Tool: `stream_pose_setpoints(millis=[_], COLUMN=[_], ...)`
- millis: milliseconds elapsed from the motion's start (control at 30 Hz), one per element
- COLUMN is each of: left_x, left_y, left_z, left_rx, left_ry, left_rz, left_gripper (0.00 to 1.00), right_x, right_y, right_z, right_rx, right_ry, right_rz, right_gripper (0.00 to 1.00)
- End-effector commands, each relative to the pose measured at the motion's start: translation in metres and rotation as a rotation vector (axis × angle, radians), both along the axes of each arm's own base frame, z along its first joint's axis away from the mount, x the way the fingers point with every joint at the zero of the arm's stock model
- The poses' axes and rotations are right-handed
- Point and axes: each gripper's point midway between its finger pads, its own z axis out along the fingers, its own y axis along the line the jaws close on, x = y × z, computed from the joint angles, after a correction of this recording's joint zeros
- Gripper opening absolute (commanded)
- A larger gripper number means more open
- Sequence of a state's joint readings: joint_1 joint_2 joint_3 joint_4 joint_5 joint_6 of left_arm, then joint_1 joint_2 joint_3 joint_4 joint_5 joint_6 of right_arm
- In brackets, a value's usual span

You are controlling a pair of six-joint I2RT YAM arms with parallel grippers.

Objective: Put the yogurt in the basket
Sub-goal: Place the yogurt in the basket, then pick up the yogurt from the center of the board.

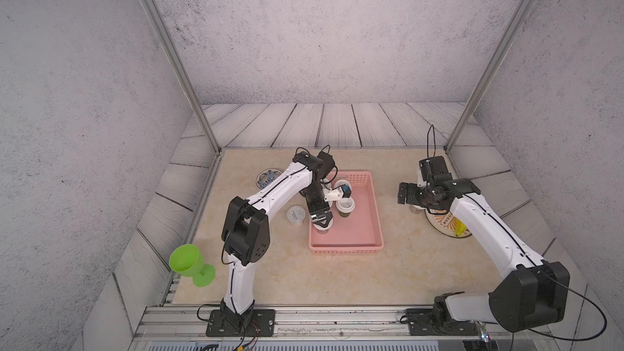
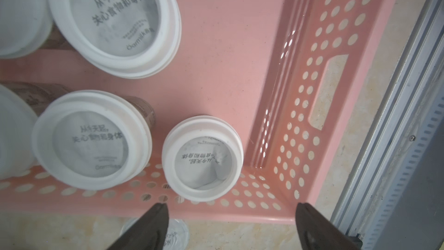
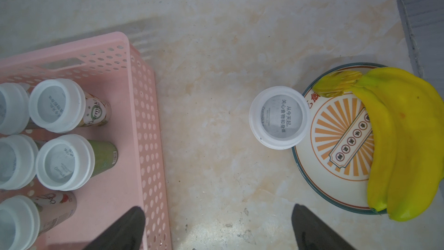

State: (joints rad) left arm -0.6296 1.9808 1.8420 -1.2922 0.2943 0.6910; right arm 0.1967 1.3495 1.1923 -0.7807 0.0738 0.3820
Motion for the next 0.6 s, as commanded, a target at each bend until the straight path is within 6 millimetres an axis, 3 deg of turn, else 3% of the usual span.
stream_pose_setpoints(millis=[0,167,567], left_x=[-0.006,-0.006,-0.003], left_y=[0.004,0.006,0.021], left_z=[0.023,0.044,0.075], left_rx=[-0.024,-0.065,-0.173], left_ry=[-0.028,-0.095,-0.294], left_rz=[0.013,0.038,0.178], left_gripper=[0.91,1.00,0.98], right_x=[-0.003,-0.002,0.004], right_y=[-0.013,-0.019,-0.039], right_z=[-0.001,-0.003,-0.018], right_rx=[-0.034,-0.038,-0.034], right_ry=[-0.003,0.001,0.062], right_rz=[-0.045,-0.077,-0.174], right_gripper=[1.00,1.00,1.00])
